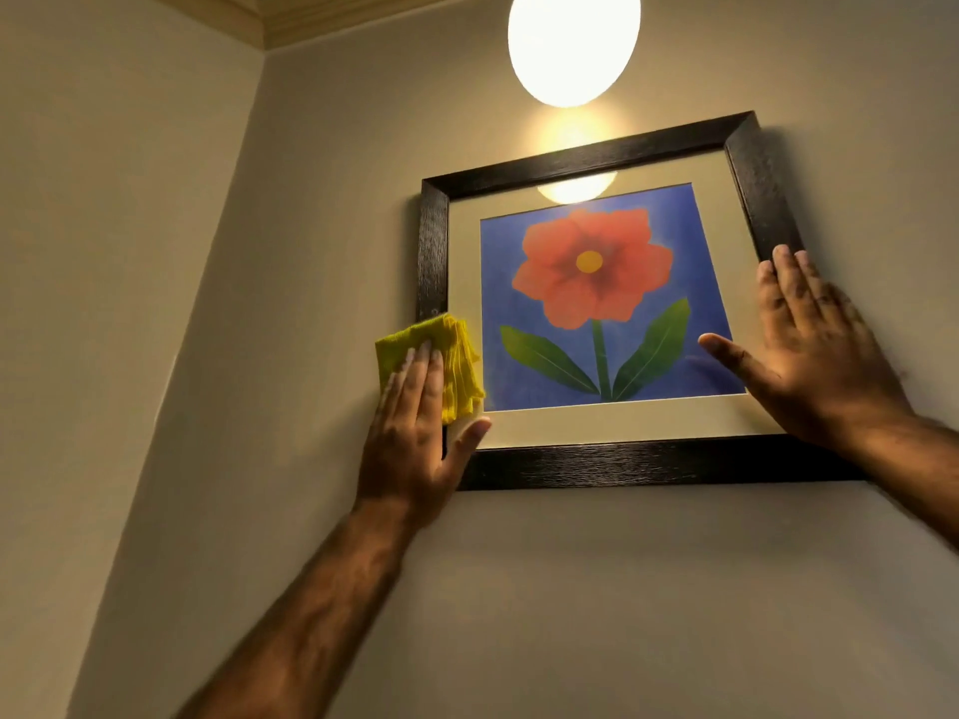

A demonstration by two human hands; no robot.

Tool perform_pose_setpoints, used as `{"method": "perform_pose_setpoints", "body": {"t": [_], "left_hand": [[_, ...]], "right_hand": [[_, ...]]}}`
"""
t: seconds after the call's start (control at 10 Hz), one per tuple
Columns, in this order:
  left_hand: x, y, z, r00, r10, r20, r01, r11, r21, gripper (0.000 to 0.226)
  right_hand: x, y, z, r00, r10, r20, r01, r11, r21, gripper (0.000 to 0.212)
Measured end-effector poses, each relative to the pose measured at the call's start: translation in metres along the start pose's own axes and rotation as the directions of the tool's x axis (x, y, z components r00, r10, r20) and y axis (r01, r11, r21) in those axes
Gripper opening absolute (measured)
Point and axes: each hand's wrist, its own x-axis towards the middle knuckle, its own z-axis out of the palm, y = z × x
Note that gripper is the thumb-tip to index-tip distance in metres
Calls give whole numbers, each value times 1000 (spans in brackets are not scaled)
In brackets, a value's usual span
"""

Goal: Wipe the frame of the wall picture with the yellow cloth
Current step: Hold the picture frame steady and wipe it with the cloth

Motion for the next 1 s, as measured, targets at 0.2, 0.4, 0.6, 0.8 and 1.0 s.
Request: {"method": "perform_pose_setpoints", "body": {"t": [0.2,0.4,0.6,0.8,1.0], "left_hand": [[-70,9,-2,998,-30,51,24,995,100,89],[20,13,-10,996,-74,43,73,997,34,98],[158,1,-18,979,-173,105,165,983,81,96],[147,-14,-21,991,-75,115,62,992,112,103],[40,-10,-15,994,-28,105,18,995,102,101]], "right_hand": [[-2,-1,-2,1000,-3,-4,3,1000,6,109],[-1,2,2,999,-9,-34,9,1000,9,109],[0,3,5,998,-13,-60,13,1000,0,109],[1,4,8,997,-13,-74,13,1000,-2,110],[0,4,8,997,-9,-73,10,1000,3,109]]}}
